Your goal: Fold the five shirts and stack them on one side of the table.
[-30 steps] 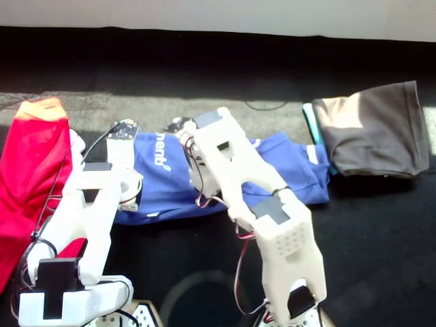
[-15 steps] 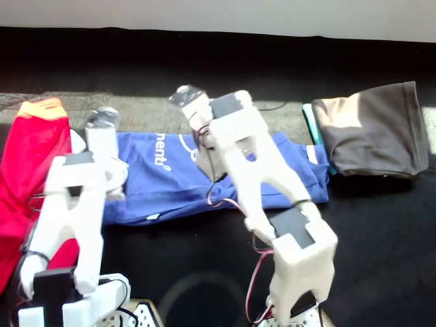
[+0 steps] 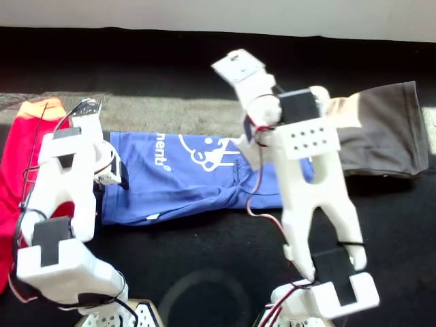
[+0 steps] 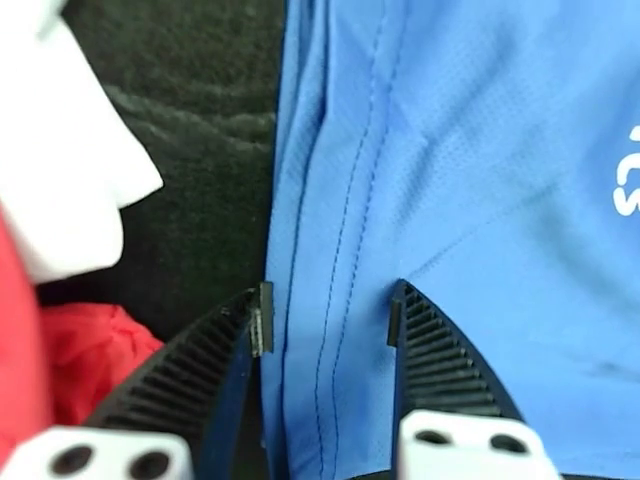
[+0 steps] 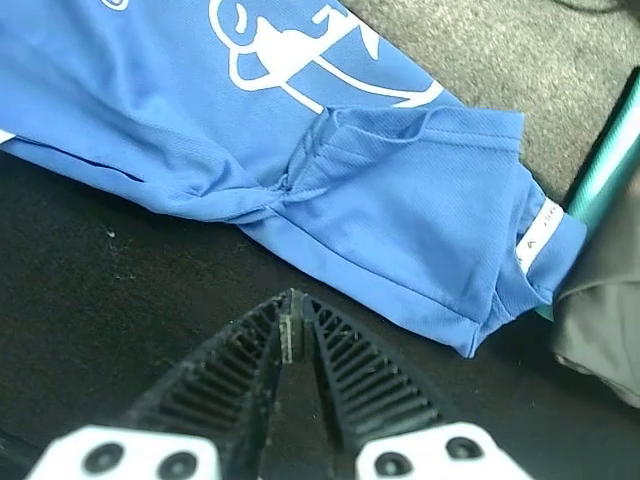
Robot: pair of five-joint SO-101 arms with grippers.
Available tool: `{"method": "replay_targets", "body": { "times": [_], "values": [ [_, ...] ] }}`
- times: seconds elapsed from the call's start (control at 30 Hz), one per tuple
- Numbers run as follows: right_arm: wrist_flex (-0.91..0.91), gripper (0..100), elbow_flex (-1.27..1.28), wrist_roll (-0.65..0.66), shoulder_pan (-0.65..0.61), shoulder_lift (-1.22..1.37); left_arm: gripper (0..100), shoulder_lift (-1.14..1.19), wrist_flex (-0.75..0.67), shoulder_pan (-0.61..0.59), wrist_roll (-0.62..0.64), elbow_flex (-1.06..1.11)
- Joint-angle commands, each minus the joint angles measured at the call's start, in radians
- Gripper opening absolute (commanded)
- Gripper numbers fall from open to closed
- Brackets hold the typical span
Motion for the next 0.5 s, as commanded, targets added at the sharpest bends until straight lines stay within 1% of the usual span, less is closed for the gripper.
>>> {"method": "replay_targets", "body": {
  "times": [0.0, 0.13, 0.33, 0.47],
  "values": [
    [0.013, 0.6, 0.062, 0.009, 0.058, -0.101, 20, 0.019, 0.009, -0.012, 0.005, -0.068],
    [0.013, 0.6, 0.137, 0.009, 0.077, -0.160, 20, 0.031, 0.003, -0.007, 0.000, -0.070],
    [0.012, 0.6, 0.182, 0.015, 0.077, -0.232, 20, 0.033, 0.003, -0.007, -0.087, -0.067],
    [0.013, 0.6, 0.183, 0.060, 0.102, -0.282, 20, 0.065, 0.002, -0.010, -0.120, -0.073]
  ]
}}
